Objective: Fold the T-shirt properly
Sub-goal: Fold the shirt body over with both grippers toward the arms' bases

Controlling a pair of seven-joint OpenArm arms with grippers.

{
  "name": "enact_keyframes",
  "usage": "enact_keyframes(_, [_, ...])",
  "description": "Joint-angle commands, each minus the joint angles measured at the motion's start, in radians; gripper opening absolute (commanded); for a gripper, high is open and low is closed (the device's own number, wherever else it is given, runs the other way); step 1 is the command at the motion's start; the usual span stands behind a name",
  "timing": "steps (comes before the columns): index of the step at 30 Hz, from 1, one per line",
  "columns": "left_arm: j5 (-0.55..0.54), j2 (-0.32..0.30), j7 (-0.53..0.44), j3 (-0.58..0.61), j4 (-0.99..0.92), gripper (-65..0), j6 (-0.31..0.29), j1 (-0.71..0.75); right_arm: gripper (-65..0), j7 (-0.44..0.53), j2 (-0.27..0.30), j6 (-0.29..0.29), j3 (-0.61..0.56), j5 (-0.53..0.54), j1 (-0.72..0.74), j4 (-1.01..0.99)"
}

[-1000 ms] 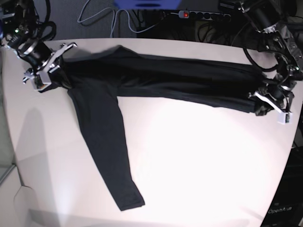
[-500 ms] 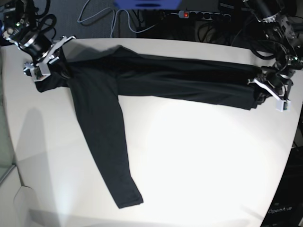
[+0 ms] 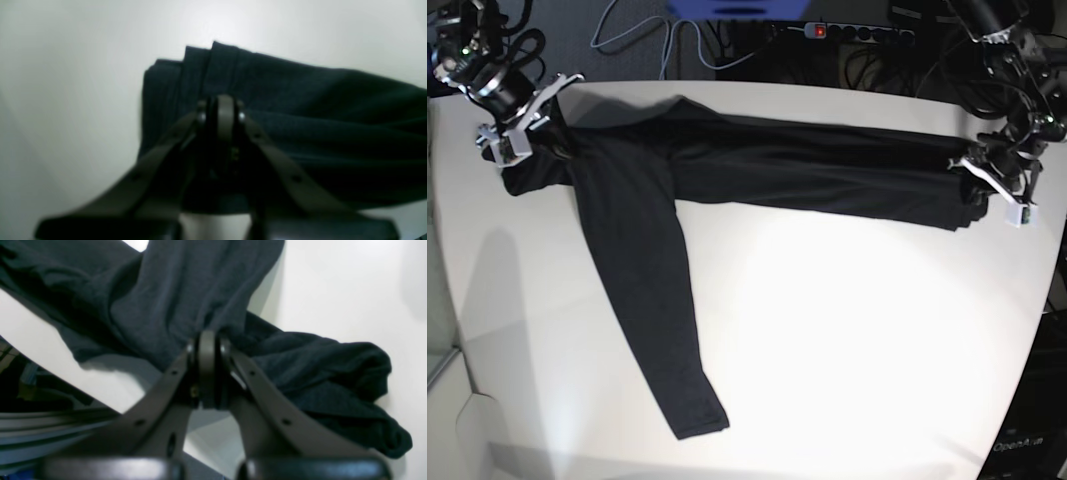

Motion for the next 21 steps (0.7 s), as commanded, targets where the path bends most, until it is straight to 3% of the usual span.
enact_keyframes(1, [-0.014,-0.023,-0.023,-0.003,0.004,-62.4,-0.003,-0.006,-64.3,0.025,0.012,0.002,0.007,0.015,-0.003,0.011])
enact_keyframes(21, [-0.014,-0.046,-0.024,-0.003,-0.056,-62.4,-0.003,-0.014,-64.3,0.025,0.009,0.002,0.004,0.015,0.023,-0.147])
